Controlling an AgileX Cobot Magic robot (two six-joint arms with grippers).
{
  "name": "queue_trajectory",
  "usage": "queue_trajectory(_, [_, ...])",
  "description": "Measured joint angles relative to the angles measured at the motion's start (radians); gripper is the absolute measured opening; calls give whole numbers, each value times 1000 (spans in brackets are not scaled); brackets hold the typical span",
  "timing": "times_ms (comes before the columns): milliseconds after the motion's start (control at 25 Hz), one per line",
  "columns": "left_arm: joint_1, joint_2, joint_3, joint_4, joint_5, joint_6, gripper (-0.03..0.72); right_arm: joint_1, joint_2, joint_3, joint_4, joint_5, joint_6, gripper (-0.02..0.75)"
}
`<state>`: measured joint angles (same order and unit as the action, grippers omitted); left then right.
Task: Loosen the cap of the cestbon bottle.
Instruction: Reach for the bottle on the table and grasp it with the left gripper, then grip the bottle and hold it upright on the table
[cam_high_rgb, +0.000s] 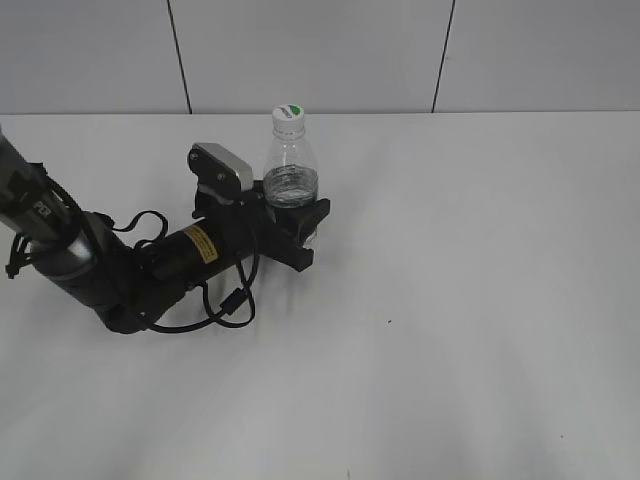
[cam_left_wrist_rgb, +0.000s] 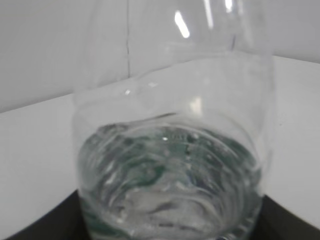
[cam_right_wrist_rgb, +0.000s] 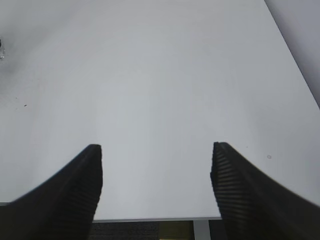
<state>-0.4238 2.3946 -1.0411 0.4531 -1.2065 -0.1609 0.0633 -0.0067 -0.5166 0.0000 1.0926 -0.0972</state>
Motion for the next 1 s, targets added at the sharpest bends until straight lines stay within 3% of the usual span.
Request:
queue_trajectory(200, [1, -17, 16, 7, 11, 0, 401, 0, 0, 0, 0, 0, 0, 521])
queue_trajectory(600, [2, -215, 170, 44, 34, 0, 401, 0, 0, 0, 0, 0, 0, 521])
queue_trajectory(840, [36, -225, 181, 437, 35, -1, 401, 0, 0, 0, 0, 0, 0, 521])
queue_trajectory(1000, [43, -225, 181, 573, 35, -1, 401, 0, 0, 0, 0, 0, 0, 521])
